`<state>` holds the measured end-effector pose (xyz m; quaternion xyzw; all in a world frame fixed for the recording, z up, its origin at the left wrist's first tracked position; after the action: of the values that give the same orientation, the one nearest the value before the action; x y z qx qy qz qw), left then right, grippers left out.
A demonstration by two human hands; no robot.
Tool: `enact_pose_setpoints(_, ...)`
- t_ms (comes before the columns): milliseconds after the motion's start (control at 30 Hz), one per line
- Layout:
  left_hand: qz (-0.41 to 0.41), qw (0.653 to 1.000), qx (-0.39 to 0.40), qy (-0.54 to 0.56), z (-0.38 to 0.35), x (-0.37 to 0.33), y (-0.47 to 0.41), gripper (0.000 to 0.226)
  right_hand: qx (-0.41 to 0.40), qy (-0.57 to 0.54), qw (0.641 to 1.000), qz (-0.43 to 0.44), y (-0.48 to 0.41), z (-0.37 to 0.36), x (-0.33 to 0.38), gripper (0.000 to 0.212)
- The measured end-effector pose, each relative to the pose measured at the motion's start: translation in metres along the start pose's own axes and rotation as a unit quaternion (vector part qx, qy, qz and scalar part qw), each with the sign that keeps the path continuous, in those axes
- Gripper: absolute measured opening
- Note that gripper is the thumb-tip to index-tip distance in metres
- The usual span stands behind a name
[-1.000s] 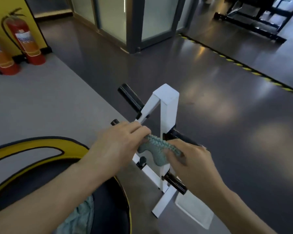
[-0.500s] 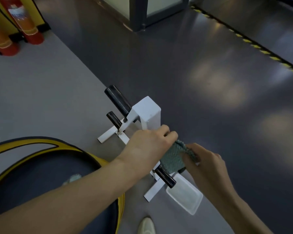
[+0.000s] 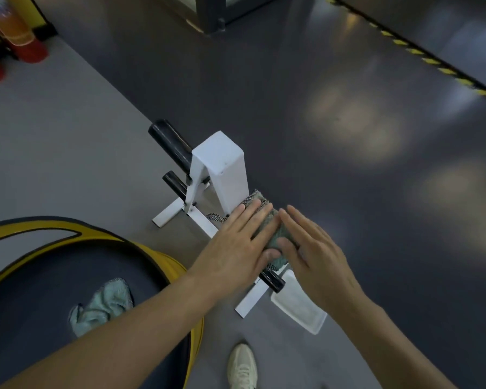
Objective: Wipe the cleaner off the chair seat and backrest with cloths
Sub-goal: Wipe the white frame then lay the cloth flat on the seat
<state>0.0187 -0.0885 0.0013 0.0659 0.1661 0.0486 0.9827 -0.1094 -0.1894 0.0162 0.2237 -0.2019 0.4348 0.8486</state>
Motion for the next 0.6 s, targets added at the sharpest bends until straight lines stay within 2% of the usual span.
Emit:
enact_pose_setpoints(167, -0.006, 0.999, -0.012, -0.035, -0.005, 0.005, 0.001, 0.074, 0.036, -0.017, 0.999, -0.014, 0.014, -0.013, 0.005, 0.061)
enact_pose_setpoints(233, 0.000, 1.000, -0.023, -0.013, -0.005, 0.007, 0.009, 0.075, 0.045, -0.001, 0.998, -0.037, 0.013, -0.012, 0.011, 0.063)
enact_pose_setpoints(267, 0.010, 0.999, -0.034, 0.006, -0.007, 0.008, 0.017, 0.074, 0.036, 0.015, 0.998, -0.046, 0.013, -0.010, 0.016, 0.063)
enact_pose_setpoints(333, 0.030, 0.997, -0.063, 0.043, -0.016, 0.011, 0.049, 0.067, -0.036, 0.068, 0.996, -0.036, 0.017, -0.001, 0.036, 0.059)
enact_pose_setpoints(400, 0.059, 0.993, -0.075, 0.070, -0.036, 0.022, 0.102, 0.060, -0.116, 0.094, 0.988, 0.034, 0.027, -0.005, 0.072, 0.059)
enact_pose_setpoints(467, 0.136, 0.984, -0.069, 0.086, -0.065, 0.047, 0.166, 0.055, -0.130, 0.084, 0.978, 0.137, 0.038, -0.032, 0.117, 0.053)
enact_pose_setpoints(533, 0.241, 0.964, -0.055, 0.096, -0.097, 0.083, 0.233, 0.056, -0.082, 0.053, 0.970, 0.221, 0.047, -0.081, 0.159, 0.048)
enact_pose_setpoints(600, 0.337, 0.936, -0.029, 0.094, -0.130, 0.118, 0.295, 0.058, 0.007, 0.032, 0.962, 0.270, 0.049, -0.141, 0.198, 0.050)
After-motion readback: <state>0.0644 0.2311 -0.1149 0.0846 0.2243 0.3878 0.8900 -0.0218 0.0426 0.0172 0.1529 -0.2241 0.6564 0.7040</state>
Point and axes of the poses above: each hand's wrist, its own y-axis away from the middle knuckle, its own z-axis out of the back of the hand, x = y × z, the point moved 4 cm from there along -y, towards the middle knuckle, and after that the axes turned 7 degrees about x, right-handed, at the moved point
